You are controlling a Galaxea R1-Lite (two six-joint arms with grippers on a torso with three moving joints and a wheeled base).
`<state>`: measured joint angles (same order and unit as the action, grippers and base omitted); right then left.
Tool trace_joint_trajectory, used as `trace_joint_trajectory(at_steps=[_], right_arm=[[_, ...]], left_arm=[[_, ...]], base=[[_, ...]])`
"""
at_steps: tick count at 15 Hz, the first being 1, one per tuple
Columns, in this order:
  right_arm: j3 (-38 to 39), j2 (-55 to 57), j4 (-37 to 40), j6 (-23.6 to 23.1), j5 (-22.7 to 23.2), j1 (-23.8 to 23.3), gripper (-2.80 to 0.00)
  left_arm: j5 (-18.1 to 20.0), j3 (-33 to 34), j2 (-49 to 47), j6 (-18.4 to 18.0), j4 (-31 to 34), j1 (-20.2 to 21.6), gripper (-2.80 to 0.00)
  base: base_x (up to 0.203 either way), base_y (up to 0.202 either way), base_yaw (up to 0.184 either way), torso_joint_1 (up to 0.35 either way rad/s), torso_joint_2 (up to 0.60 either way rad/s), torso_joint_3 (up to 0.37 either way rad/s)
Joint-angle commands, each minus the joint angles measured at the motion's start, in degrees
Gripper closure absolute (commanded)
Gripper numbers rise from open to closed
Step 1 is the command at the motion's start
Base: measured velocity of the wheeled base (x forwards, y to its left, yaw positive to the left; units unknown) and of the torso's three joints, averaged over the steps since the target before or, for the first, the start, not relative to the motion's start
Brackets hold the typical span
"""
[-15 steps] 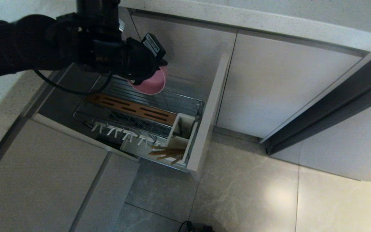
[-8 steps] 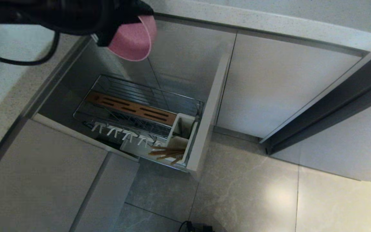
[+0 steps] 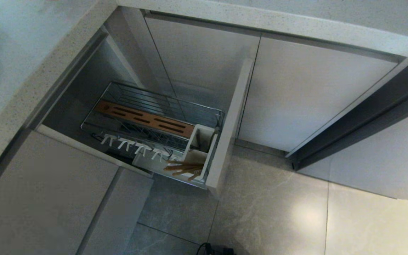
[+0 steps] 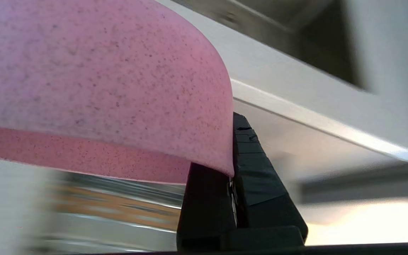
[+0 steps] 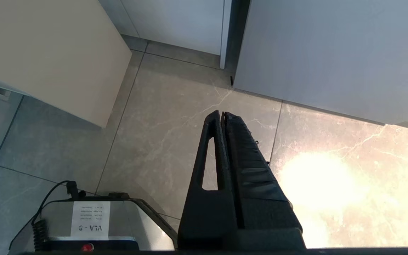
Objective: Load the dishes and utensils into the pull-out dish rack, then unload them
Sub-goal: Take the bowl out of the cupboard
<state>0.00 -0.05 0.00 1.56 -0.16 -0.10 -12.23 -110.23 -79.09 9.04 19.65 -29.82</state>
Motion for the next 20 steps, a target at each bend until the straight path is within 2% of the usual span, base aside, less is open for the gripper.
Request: trace_joint_trajectory(at_steps=[1, 6, 9, 11, 14, 17, 20], right_arm=[[0.0, 0.0, 0.0, 0.0, 0.0, 0.0, 0.0], [0.0, 0.0, 0.0, 0.0, 0.0, 0.0, 0.0], [0.0, 0.0, 0.0, 0.0, 0.0, 0.0, 0.0], [0.0, 0.0, 0.0, 0.0, 0.0, 0.0, 0.0], [0.0, 0.0, 0.0, 0.0, 0.0, 0.0, 0.0], [0.0, 0.0, 0.0, 0.0, 0.0, 0.0, 0.0], [0.0, 0.0, 0.0, 0.0, 0.0, 0.0, 0.0]], left_arm=[[0.2, -0.1, 2.3, -2.9, 1.2, 7.9, 0.0], [0.5, -0.1, 3.5, -13.6, 7.1, 23.2, 0.0], [0.3, -0.2, 3.9, -22.0, 13.6, 31.6, 0.0], [0.1, -0.1, 3.8, -25.8, 17.5, 36.7, 0.0], [-0.8, -0.1, 3.3, -28.9, 20.2, 43.6, 0.0], [-1.0, -0.2, 2.9, -30.3, 22.3, 48.5, 0.0], [-1.2, -0.1, 1.9, -30.9, 30.3, 51.2, 0.0]], base=[[0.0, 0.0, 0.0, 0.0, 0.0, 0.0], [0.0, 0.0, 0.0, 0.0, 0.0, 0.0], [0.0, 0.0, 0.0, 0.0, 0.0, 0.0], [0.0, 0.0, 0.0, 0.0, 0.0, 0.0], [0.0, 0.0, 0.0, 0.0, 0.0, 0.0], [0.0, 0.0, 0.0, 0.0, 0.0, 0.0], [0.0, 0.0, 0.0, 0.0, 0.0, 0.0]])
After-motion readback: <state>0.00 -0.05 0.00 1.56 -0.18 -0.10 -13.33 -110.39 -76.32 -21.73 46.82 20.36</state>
